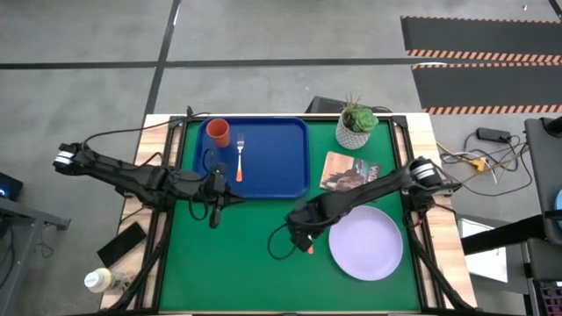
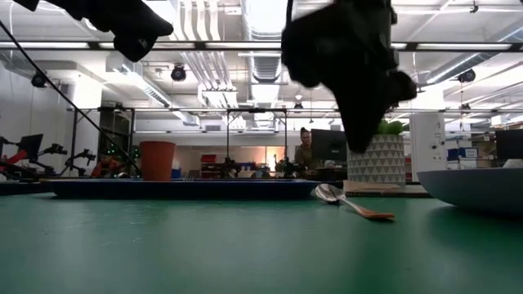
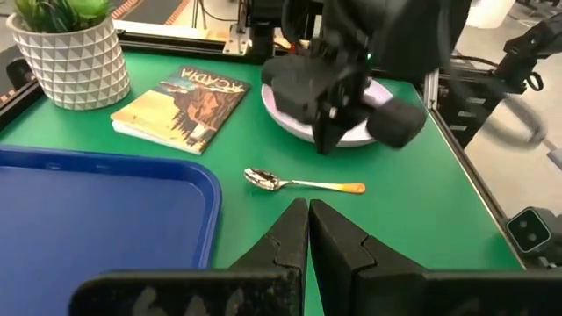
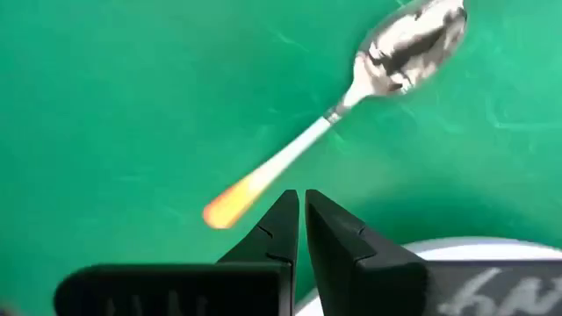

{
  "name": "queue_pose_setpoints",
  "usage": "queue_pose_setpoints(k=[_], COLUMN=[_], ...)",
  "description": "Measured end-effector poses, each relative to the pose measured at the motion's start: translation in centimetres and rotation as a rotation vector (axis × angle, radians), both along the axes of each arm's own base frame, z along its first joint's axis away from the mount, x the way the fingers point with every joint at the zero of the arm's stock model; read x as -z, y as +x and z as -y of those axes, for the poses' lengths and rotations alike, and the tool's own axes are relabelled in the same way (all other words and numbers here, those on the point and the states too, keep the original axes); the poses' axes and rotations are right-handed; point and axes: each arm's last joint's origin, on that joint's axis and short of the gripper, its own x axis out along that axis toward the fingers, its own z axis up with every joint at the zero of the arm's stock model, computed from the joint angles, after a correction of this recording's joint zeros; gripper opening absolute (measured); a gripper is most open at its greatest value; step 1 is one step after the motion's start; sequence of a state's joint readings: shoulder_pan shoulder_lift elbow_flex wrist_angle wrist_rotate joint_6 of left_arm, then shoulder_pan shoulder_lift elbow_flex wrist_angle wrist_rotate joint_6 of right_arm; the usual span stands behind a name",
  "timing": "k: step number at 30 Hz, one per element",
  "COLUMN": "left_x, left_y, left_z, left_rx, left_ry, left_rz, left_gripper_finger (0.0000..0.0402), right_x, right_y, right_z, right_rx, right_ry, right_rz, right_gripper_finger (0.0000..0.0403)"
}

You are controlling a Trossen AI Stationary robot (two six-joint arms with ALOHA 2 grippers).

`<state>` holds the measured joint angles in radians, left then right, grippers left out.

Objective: Pick and place plate/cup/fork/spoon on tray
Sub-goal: Put the orange spoon on the blue tray to the right side of the orange fork

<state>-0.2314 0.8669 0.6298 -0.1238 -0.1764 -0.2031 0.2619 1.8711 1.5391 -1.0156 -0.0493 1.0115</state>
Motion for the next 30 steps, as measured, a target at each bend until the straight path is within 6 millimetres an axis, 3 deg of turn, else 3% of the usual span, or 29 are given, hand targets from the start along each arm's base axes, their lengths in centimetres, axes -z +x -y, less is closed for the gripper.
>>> queue_pose_setpoints(k=[5,13,24,30], left_x=[0.0,-0.1,-0.2,-0.2], left_y=[0.0,0.1,1.1,1.3], left_z=[0.0,0.0,0.2,0.3], left_rx=[0.0,0.0,-0.006,-0.006], left_ry=[0.001,0.001,-0.012,-0.014], left_rz=[0.001,0.012,0.066,0.068], left_gripper_finger=[0.0,0.0,0.0,0.0], right_x=[2.5,4.4,2.1,1.4], right_y=[0.7,1.6,1.4,1.3], right_z=[-0.3,0.1,0.7,0.6], right_rx=[-0.041,-0.128,-0.078,-0.04], right_ry=[0.01,-0.035,-0.02,-0.013], right_rz=[-0.055,-0.032,0.036,0.053], right_gripper_finger=[0.0018,0.0018,0.0021,0.0071])
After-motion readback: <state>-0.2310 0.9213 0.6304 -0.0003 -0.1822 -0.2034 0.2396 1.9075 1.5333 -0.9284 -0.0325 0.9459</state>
